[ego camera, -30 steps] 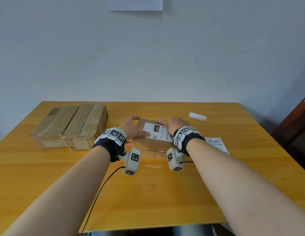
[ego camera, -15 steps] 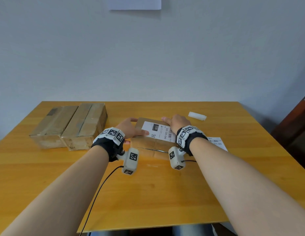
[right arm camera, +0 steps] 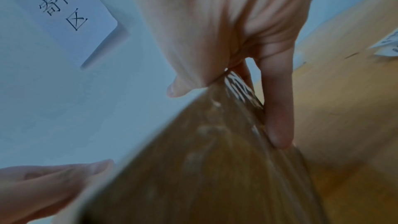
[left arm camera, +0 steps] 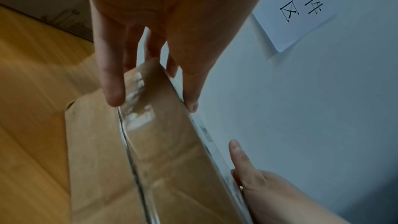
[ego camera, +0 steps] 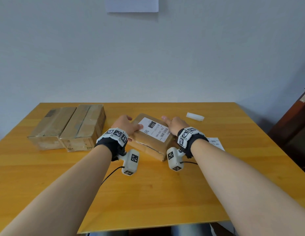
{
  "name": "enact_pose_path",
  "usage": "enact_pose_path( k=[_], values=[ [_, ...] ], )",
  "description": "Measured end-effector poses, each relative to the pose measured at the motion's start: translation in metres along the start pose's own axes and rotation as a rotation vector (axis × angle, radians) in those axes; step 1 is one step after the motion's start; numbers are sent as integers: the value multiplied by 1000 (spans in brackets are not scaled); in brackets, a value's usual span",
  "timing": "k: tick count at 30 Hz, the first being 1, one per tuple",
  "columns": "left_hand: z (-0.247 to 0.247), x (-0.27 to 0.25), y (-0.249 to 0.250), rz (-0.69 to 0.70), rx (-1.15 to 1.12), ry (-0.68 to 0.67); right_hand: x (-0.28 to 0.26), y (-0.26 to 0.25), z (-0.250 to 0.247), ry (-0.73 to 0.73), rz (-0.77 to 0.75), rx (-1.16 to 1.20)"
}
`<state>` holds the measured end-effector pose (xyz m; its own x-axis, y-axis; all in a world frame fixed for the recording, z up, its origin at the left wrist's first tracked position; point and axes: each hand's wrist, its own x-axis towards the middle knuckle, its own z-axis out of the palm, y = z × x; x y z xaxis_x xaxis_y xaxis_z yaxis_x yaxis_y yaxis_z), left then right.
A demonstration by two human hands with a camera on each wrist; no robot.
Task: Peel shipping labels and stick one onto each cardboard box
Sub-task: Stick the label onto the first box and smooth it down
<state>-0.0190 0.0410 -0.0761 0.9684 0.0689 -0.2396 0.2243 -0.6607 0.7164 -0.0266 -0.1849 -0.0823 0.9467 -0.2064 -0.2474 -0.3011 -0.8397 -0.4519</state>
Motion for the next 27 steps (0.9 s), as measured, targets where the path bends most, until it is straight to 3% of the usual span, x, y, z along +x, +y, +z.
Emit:
enact_pose_path(
  k=[8,15,27],
  values=[
    [13,8,-1,163,70,66,-9,-20,5,-141,-72,-67],
    [17,7,-5,191,53,24,-10,-49,18,-65,66,-165],
    [15,5,-9,198,-42,-2,-12,-47,27,11,10,-232]
  ],
)
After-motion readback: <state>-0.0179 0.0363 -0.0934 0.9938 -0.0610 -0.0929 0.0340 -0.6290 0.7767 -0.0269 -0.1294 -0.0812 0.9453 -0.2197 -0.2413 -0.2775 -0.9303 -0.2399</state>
